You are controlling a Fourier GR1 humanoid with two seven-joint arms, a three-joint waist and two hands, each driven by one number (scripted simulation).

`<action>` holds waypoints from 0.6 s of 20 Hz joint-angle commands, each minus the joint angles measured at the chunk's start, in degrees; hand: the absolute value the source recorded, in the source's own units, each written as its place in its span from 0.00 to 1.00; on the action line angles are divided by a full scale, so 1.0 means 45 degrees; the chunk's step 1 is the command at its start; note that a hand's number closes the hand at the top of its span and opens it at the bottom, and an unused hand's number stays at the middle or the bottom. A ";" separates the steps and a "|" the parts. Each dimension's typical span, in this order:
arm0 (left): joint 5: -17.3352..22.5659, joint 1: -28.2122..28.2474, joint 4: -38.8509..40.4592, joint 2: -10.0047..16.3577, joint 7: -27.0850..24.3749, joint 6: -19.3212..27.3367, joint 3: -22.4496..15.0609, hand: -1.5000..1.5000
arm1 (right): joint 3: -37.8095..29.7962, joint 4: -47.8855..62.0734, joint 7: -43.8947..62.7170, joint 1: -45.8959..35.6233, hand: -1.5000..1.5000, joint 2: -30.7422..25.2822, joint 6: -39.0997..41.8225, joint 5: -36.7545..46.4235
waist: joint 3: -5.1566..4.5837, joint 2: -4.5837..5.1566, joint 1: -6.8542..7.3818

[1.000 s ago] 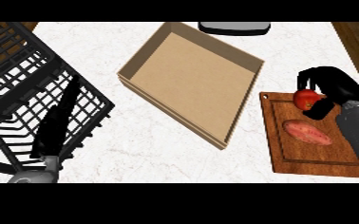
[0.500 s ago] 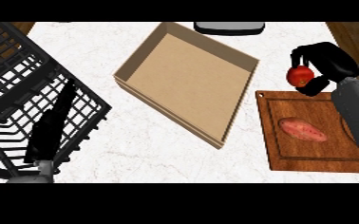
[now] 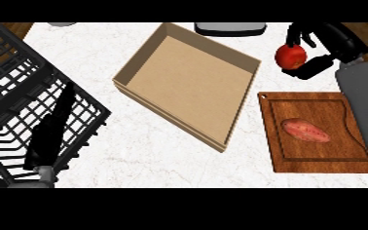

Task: Pick the tomato from the cutting board and place it in the cardboard box

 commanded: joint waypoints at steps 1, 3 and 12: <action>-0.0216 -0.0114 -0.0239 -0.0236 0.0445 0.0114 -0.0208 0.50 | -0.0506 -0.1083 -0.0226 -0.0540 1.00 0.0070 0.1531 -0.1219 | -0.0028 0.0019 -0.0018; 0.0245 -0.0022 0.0499 -0.0144 -0.0294 -0.0281 0.0204 0.50 | -0.0709 -0.1715 0.0449 -0.0575 1.00 0.0355 0.1893 -0.1650 | -0.0033 0.0035 -0.0022; 0.0205 0.0069 0.0747 0.0061 -0.0902 -0.0704 0.0611 0.50 | 0.0152 -0.3383 0.4700 -0.2242 1.00 0.2472 0.2191 -0.1413 | -0.0036 0.0060 0.0101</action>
